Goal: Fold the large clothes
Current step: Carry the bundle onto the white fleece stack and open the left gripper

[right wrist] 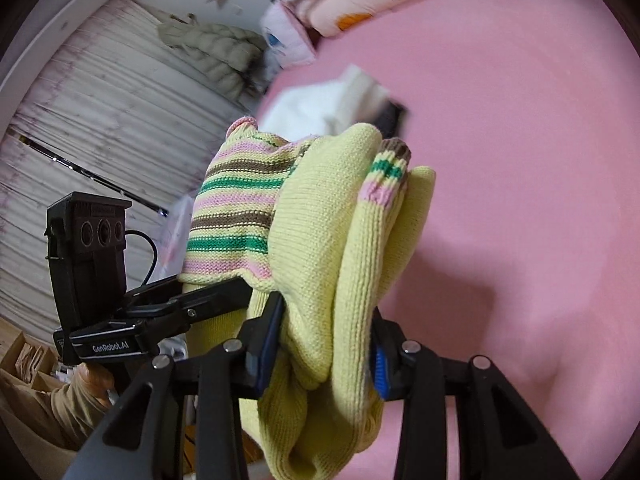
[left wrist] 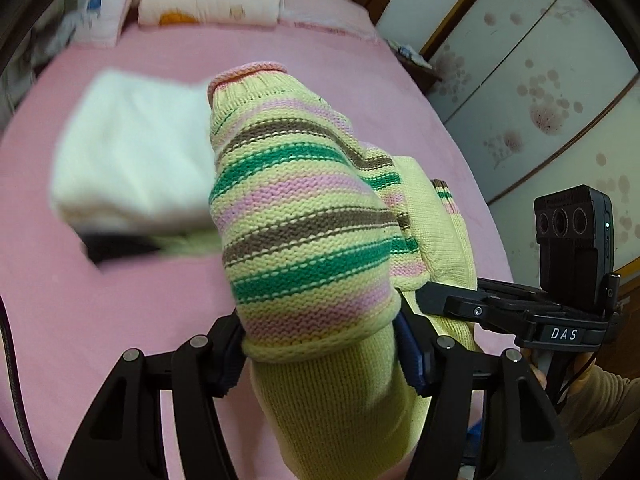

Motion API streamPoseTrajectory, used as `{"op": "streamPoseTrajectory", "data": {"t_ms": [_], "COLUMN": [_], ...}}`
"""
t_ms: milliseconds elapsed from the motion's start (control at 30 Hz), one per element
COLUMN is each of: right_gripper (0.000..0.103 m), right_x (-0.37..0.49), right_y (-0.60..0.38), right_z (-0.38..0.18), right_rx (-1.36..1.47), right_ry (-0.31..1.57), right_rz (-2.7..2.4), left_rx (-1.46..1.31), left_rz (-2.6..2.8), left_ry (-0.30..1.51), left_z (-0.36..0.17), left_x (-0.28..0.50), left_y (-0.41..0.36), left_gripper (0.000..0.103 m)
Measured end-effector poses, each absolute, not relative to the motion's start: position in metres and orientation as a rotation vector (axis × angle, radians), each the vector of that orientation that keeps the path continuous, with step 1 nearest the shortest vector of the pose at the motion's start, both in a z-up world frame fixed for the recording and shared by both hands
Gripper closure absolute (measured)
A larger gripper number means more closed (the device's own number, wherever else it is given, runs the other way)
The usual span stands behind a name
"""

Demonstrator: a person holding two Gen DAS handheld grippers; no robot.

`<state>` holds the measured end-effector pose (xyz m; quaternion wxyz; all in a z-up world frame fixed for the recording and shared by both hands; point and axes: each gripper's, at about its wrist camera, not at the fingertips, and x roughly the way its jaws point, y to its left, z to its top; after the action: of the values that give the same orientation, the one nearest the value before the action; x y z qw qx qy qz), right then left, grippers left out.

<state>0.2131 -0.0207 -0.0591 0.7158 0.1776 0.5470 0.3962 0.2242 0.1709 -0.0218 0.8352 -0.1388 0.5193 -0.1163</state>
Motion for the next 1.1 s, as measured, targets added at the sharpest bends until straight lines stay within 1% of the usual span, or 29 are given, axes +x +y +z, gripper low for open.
{"op": "streamPoseTrajectory", "data": {"t_ms": [67,200,300,433,567,600,633,700,733,800,900,933,967,1000,1100], "right_gripper": [0.065,0.065,0.065,0.065,0.065,0.065,0.064,0.063,0.063,0.061,0.057,0.055,0.052,0.051,0.051], "right_x": [0.235,0.280,0.320,0.366,0.392,0.391,0.392,0.396,0.395,0.394,0.392,0.389,0.387,0.383,0.373], "right_y": [0.022,0.097,0.146,0.190,0.208,0.210,0.209,0.206,0.202,0.200,0.206,0.207,0.207,0.205,0.198], "right_z": [-0.043,-0.031,-0.038,-0.074,-0.121,-0.131,-0.143,-0.167,-0.172,-0.170,-0.160,-0.154,-0.149,-0.141,-0.122], "right_rx": [0.423,0.456,0.482,0.488,0.442,0.432,0.429,0.458,0.486,0.476,0.388,0.350,0.321,0.294,0.262], "right_ry": [1.165,1.088,1.053,1.069,1.135,1.153,1.178,1.222,1.212,1.205,1.216,1.210,1.202,1.189,1.171], "right_rz": [0.875,0.861,0.841,0.797,0.703,0.682,0.661,0.629,0.627,0.617,0.609,0.600,0.586,0.580,0.597], "left_rx": [-0.258,-0.211,-0.197,-0.186,-0.189,-0.170,-0.159,-0.158,-0.146,-0.108,-0.098,-0.102,-0.110,-0.115,-0.133], "left_rz": [-0.241,-0.225,-0.220,-0.220,-0.186,-0.174,-0.178,-0.171,-0.167,-0.164,-0.143,-0.131,-0.110,-0.099,-0.079], "left_ry": [1.065,1.015,1.001,1.027,1.107,1.112,1.111,1.083,1.059,1.033,1.031,1.038,1.044,1.048,1.037], "left_z": [-0.001,0.018,0.005,-0.041,-0.107,-0.118,-0.127,-0.135,-0.135,-0.134,-0.129,-0.127,-0.125,-0.124,-0.111], "left_x": [0.250,0.304,0.352,0.402,0.428,0.432,0.436,0.436,0.434,0.427,0.412,0.409,0.406,0.403,0.385], "left_y": [0.211,0.282,0.327,0.369,0.383,0.383,0.383,0.381,0.378,0.372,0.366,0.365,0.365,0.369,0.366], "left_gripper": [0.041,0.040,0.039,0.038,0.036,0.031,0.023,0.021,0.020,0.020,0.018,0.014,0.011,0.009,0.009]}}
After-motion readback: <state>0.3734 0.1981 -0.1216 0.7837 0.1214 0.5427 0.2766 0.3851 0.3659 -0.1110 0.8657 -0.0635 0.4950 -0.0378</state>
